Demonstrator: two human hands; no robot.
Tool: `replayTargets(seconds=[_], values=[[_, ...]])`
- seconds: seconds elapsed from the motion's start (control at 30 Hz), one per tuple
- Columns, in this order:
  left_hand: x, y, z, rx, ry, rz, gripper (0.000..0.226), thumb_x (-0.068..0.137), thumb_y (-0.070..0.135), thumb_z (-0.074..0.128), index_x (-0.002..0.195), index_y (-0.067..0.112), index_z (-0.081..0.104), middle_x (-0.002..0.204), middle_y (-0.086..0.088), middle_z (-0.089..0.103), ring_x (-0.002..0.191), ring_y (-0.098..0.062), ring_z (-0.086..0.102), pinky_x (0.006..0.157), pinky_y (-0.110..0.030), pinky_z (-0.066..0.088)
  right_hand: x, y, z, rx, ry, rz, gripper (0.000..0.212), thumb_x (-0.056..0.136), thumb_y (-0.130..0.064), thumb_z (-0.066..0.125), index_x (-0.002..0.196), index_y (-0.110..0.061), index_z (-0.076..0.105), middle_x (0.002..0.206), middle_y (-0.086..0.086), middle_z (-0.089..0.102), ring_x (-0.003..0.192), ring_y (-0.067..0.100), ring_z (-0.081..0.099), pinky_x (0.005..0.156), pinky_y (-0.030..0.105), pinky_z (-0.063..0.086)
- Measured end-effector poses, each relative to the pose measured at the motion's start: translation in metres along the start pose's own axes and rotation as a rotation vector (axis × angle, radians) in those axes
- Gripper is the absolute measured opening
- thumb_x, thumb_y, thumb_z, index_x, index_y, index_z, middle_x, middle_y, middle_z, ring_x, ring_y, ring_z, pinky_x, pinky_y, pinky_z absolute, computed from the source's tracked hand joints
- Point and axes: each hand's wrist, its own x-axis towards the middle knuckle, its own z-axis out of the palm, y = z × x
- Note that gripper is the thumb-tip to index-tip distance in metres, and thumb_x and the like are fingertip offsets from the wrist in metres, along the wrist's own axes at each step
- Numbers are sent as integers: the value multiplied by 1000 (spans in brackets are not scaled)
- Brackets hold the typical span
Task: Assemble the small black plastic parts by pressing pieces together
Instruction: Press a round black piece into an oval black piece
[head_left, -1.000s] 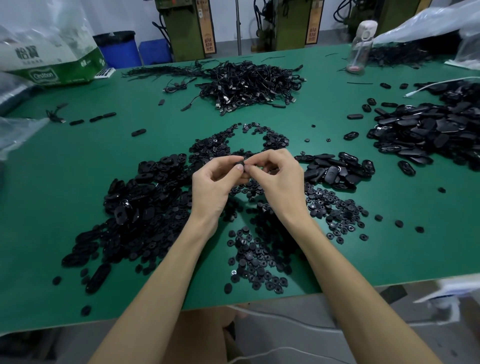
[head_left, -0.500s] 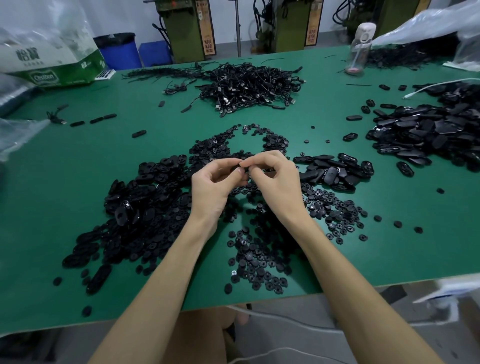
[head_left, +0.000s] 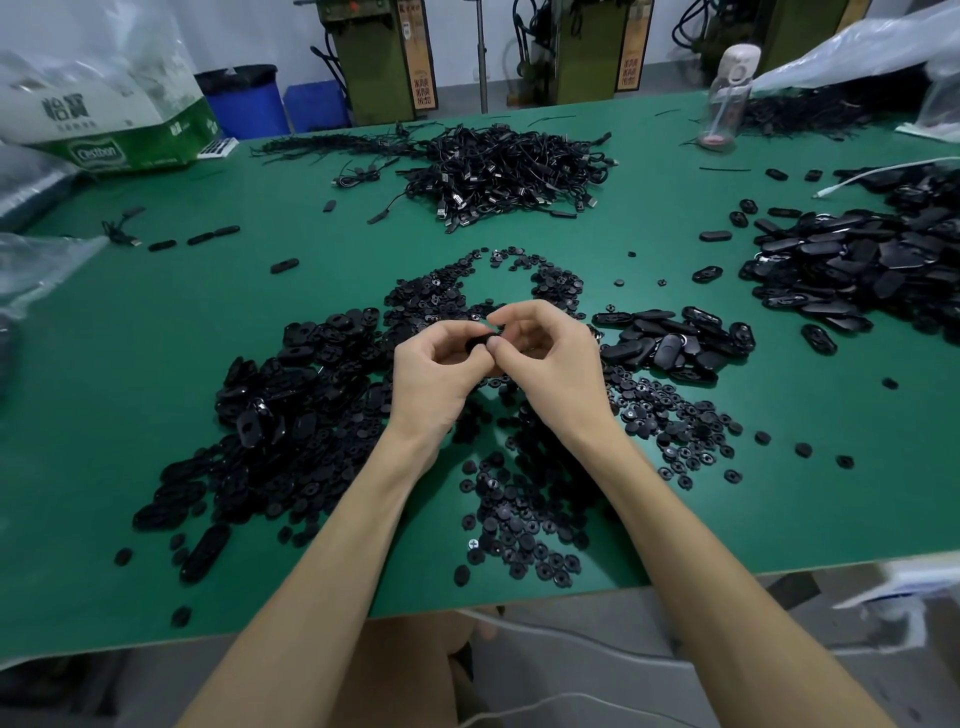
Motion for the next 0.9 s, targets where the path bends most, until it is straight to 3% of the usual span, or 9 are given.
replayTargets(seconds=[0.17, 0.37, 0.47, 0.53, 0.77, 0.9], values=[[1, 1, -2, -4, -2, -4, 17, 88, -4, 71, 97, 10, 75, 86, 2, 78, 81, -8, 73, 73, -19, 57, 0, 1, 0, 17, -10, 0, 17, 86, -7, 74, 92, -23, 75, 76, -10, 70, 71, 4, 64, 68, 22, 54], [1, 0, -5, -121, -43, -71, 14, 90, -1, 73, 99, 10, 77, 90, -6, 80, 83, -20, 78, 77, -25, 60, 0, 0, -2, 73, 2, 16, 16, 86, -5, 71, 90, -20, 75, 80, -2, 72, 79, 23, 71, 76, 42, 62], [2, 1, -7, -216, -95, -113, 15, 90, 3, 77, 103, 10, 79, 99, -13, 79, 92, -30, 78, 86, -35, 62, 0, -1, -3, 96, 36, 22, 16, 88, -5, 71, 89, -21, 75, 77, -9, 71, 73, 9, 66, 67, 24, 56], [1, 2, -6, -259, -137, -112, 18, 90, 5, 77, 108, 8, 78, 104, -15, 79, 96, -32, 77, 87, -33, 61, 0, -1, -3, 122, 57, 39, 15, 89, -5, 70, 91, -19, 75, 77, -9, 71, 72, 5, 63, 66, 19, 52], [1, 2, -7, -239, -113, -82, 20, 91, 9, 76, 109, 1, 75, 99, -16, 79, 89, -28, 77, 82, -29, 61, -1, -5, -3, 200, 16, 87, 11, 91, -2, 70, 97, -10, 74, 84, 4, 76, 76, 14, 73, 68, 23, 57], [1, 0, -5, -120, -75, -32, 12, 95, 4, 71, 107, 5, 75, 94, -13, 78, 83, -23, 74, 80, -29, 60, -1, -4, -3, 189, -3, 96, 17, 89, 2, 68, 97, -12, 74, 82, 4, 75, 75, 17, 73, 70, 25, 59]])
